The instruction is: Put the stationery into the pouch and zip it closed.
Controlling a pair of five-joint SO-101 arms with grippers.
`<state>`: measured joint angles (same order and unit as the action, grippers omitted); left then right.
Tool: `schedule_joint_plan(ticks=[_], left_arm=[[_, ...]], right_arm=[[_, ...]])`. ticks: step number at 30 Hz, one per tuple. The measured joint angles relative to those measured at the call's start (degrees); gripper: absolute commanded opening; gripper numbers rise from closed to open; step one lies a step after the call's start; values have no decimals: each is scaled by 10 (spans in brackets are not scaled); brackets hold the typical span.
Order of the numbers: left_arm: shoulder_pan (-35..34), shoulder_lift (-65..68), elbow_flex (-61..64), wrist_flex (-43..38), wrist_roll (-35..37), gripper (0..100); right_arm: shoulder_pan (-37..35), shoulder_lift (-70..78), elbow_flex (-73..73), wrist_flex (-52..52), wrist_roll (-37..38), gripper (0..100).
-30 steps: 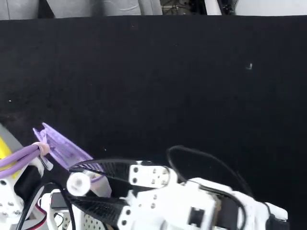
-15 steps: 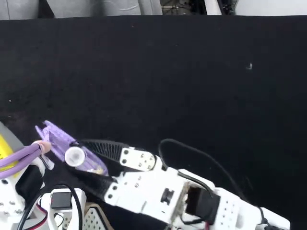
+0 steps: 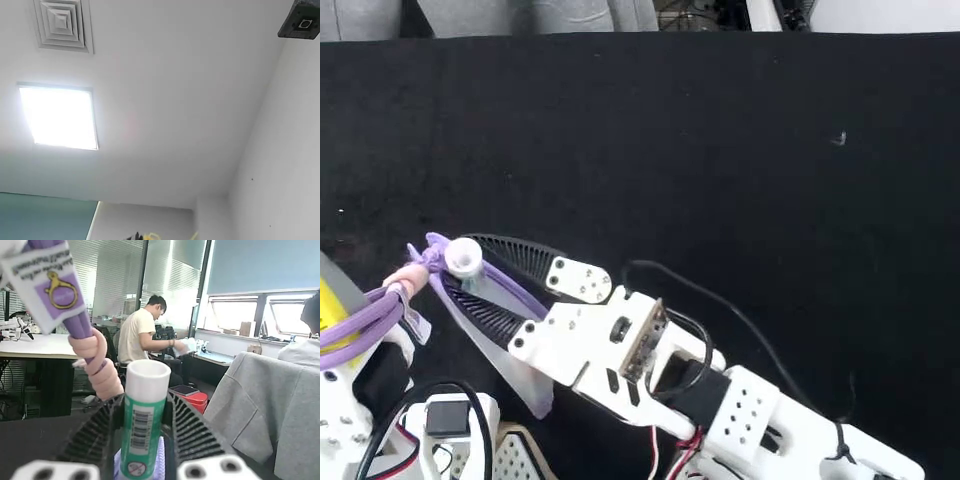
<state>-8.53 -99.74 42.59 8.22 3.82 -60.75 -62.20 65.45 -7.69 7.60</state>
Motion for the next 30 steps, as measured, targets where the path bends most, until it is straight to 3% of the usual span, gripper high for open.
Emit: schedule_joint_plan(ticks=[4,8,15,30], left_arm=[[0,0,0,0,0,30],[0,0,0,0,0,30],[0,0,0,0,0,30],[0,0,0,0,0,30]], right_arm=[[0,9,-1,-8,-7,169],[0,10,-1,-8,-63,294],[0,11,-1,-6,-74,243],[-22,11,-2,-5,-69,245]])
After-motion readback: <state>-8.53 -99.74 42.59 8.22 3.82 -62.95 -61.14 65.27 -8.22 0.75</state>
